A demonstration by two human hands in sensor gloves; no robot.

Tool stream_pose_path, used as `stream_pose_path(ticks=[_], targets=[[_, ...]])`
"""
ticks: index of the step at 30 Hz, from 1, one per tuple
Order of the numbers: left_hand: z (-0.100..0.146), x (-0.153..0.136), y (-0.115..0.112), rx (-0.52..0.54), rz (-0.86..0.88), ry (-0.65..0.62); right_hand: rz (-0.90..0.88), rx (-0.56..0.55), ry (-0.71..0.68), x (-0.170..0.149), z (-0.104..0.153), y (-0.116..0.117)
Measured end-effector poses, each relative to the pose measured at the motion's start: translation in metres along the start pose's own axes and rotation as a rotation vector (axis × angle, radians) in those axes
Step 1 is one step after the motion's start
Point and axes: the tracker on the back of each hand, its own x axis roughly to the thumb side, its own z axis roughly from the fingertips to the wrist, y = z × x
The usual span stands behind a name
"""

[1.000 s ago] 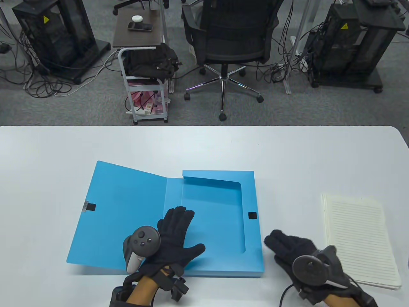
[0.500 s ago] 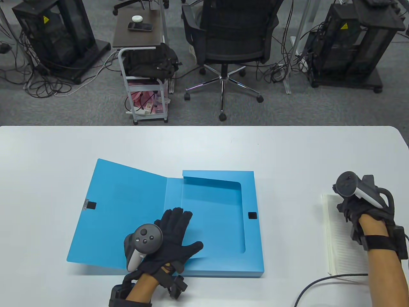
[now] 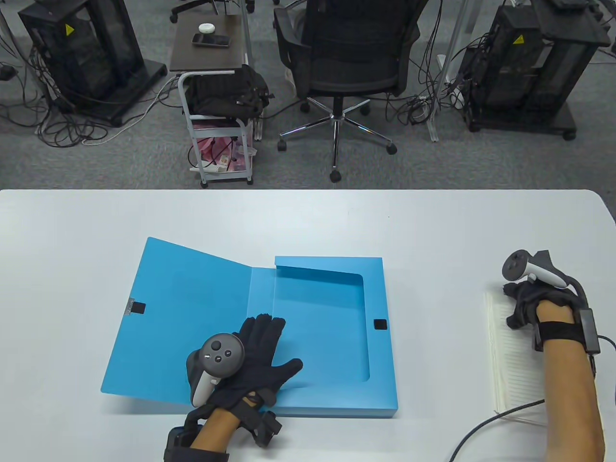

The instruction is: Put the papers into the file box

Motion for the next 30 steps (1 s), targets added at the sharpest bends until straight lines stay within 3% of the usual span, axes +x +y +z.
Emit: stream_pose_path(ticks=[7, 12, 17, 24, 29, 30], targets=[[0.000, -0.003, -0.001, 0.002, -0.005, 0.028, 0.152, -0.050, -0.069, 0.006, -0.011, -0.010], [0.000, -0.002, -0.001, 0.004, 0.000, 0.039, 0.165, -0.018, -0.092, 0.008, -0.020, -0.014], [0.001, 0.000, 0.001, 0.014, 0.005, 0.027, 0.197, -0.073, -0.128, 0.009, -0.014, -0.013], [0.006, 0.013, 0.001, 0.012, 0.043, -0.040, 0.224, -0.511, -0.224, 0.011, 0.044, 0.002], [0.007, 0.018, -0.002, -0.008, 0.067, -0.077, 0.336, -0.614, -0.199, 0.035, 0.115, -0.010], [0.007, 0.020, -0.003, -0.020, 0.070, -0.086, 0.386, -0.677, -0.170, 0.043, 0.135, -0.018]])
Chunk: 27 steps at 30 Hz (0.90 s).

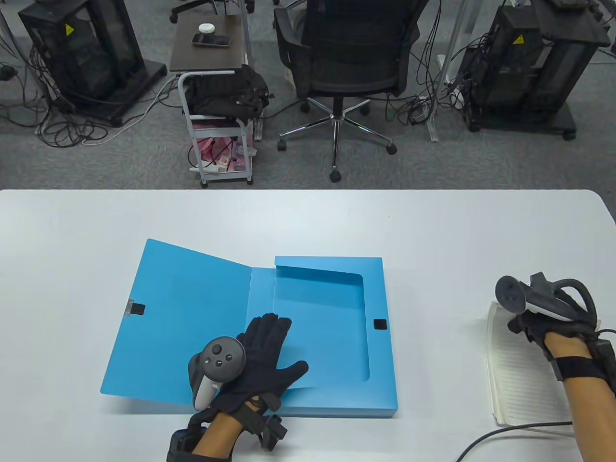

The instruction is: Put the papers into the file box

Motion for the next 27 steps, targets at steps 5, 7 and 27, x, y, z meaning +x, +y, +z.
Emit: stream_pose_path(ticks=[5, 7, 27], targets=[[0.002, 0.003, -0.006, -0.025, 0.001, -0.018, 0.101, -0.129, 0.084, 0.016, 0.034, -0.094], [0.004, 0.003, -0.006, -0.012, -0.009, -0.029, 0.094, -0.208, 0.084, 0.024, 0.050, -0.135], [0.009, -0.001, 0.021, 0.012, 0.367, -0.374, -0.223, -0.513, -0.423, 0.259, 0.124, -0.314]])
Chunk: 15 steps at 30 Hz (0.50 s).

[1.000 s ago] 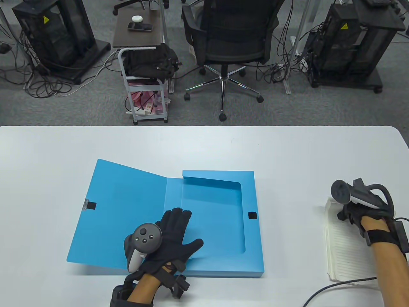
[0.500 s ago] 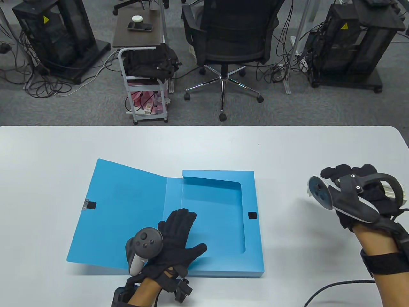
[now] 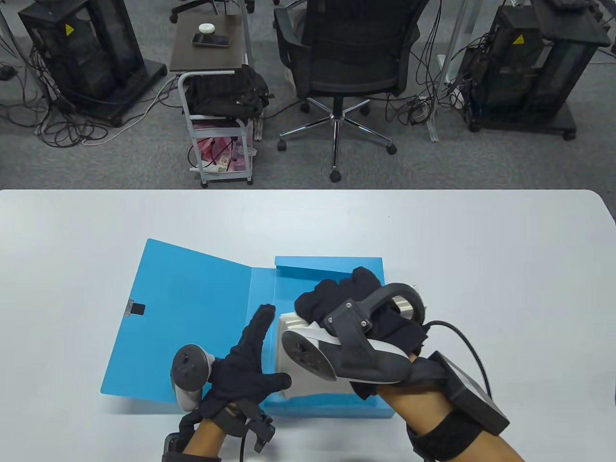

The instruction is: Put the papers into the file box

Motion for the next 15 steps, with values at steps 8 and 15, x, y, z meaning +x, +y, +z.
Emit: stream_pose_path(ticks=[8, 15], targets=[[-0.007, -0.005, 0.001, 0.001, 0.204, -0.009, -0.005, -0.062, 0.036, -0.006, -0.015, 0.017], [-0.001, -0.002, 0.028, 0.161, 0.250, 0.054, 0.059, -0.133, 0.146, -0.055, 0.033, 0.046]])
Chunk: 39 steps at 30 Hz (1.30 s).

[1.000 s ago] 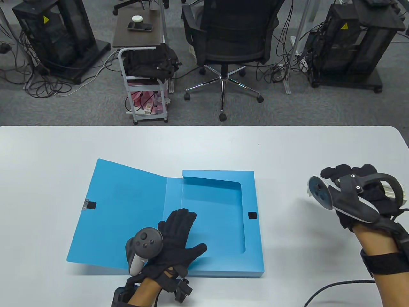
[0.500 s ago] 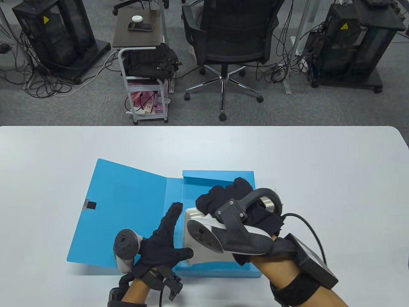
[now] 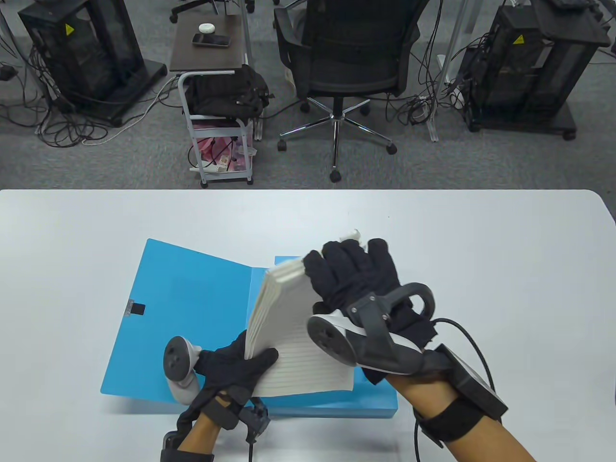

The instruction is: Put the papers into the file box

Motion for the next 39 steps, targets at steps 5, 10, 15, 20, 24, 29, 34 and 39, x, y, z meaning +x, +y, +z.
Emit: stream_pose_path(ticks=[5, 10, 15, 20, 24, 29, 34, 39], targets=[[0.004, -0.002, 0.045, 0.125, 0.107, 0.148, -0.262, 0.342, 0.099, -0.043, 0.086, 0.106], [0.014, -0.011, 0.083, 0.241, 0.049, 0.287, -0.477, 0.490, 0.167, -0.058, 0.137, 0.185], [0.025, -0.020, 0.104, 0.316, 0.088, 0.411, -0.603, 0.464, 0.183, -0.057, 0.150, 0.211], [0.033, -0.024, 0.115, 0.352, -0.003, 0.537, -0.582, 0.513, 0.176, -0.056, 0.158, 0.222], [0.036, -0.034, 0.117, 0.373, -0.012, 0.606, -0.620, 0.515, 0.196, -0.057, 0.159, 0.224], [0.035, -0.048, 0.115, 0.325, 0.004, 0.695, -0.624, 0.511, 0.205, -0.056, 0.159, 0.224], [0.034, -0.056, 0.107, 0.292, 0.046, 0.735, -0.635, 0.520, 0.211, -0.056, 0.159, 0.224], [0.034, -0.063, 0.099, 0.216, 0.053, 0.816, -0.641, 0.526, 0.213, -0.055, 0.158, 0.224]])
